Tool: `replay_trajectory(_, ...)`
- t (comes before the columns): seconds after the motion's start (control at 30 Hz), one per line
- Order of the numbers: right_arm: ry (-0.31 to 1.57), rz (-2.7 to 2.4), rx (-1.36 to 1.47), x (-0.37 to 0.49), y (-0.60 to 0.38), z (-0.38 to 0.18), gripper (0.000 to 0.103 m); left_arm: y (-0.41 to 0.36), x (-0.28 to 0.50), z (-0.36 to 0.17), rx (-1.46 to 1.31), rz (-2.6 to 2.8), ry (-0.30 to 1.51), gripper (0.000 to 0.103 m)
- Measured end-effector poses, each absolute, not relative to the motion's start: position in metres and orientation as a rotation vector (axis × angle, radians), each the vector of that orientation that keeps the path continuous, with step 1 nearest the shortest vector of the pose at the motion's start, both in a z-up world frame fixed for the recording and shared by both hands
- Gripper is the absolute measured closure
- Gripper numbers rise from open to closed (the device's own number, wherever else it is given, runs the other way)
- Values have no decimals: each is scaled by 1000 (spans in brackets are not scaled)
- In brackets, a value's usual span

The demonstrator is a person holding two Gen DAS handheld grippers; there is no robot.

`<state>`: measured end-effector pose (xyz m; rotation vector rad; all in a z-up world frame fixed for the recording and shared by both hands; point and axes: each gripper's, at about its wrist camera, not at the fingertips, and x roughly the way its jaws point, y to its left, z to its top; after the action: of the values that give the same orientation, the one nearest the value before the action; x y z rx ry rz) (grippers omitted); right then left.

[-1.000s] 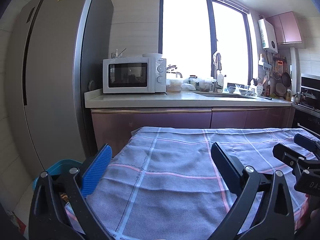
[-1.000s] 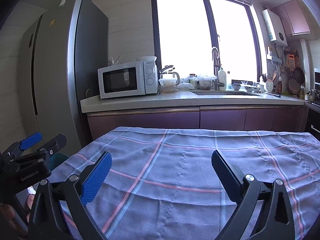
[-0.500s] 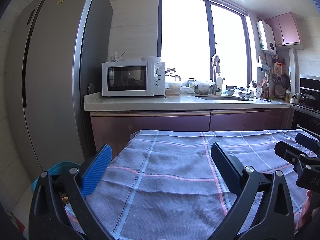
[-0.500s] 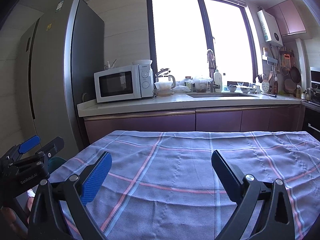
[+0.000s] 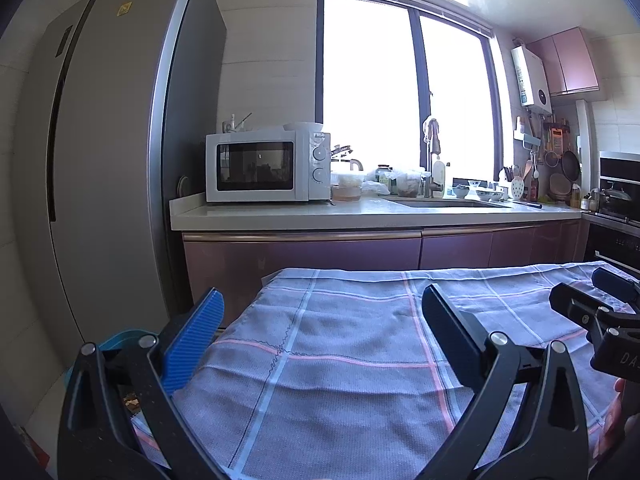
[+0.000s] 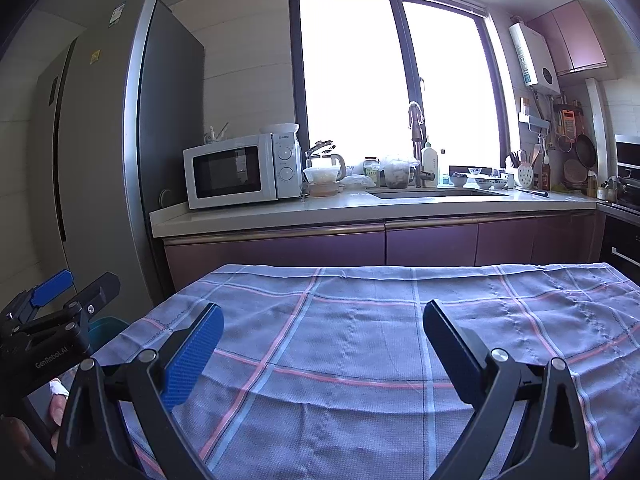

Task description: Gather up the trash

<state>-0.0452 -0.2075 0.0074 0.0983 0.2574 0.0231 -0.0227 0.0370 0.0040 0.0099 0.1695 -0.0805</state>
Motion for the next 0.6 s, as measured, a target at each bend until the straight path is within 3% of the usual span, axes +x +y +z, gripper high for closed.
replay_trajectory(0.6,252,12,100,-45,-211,7,7,37,-25,5,6,-85,154,6)
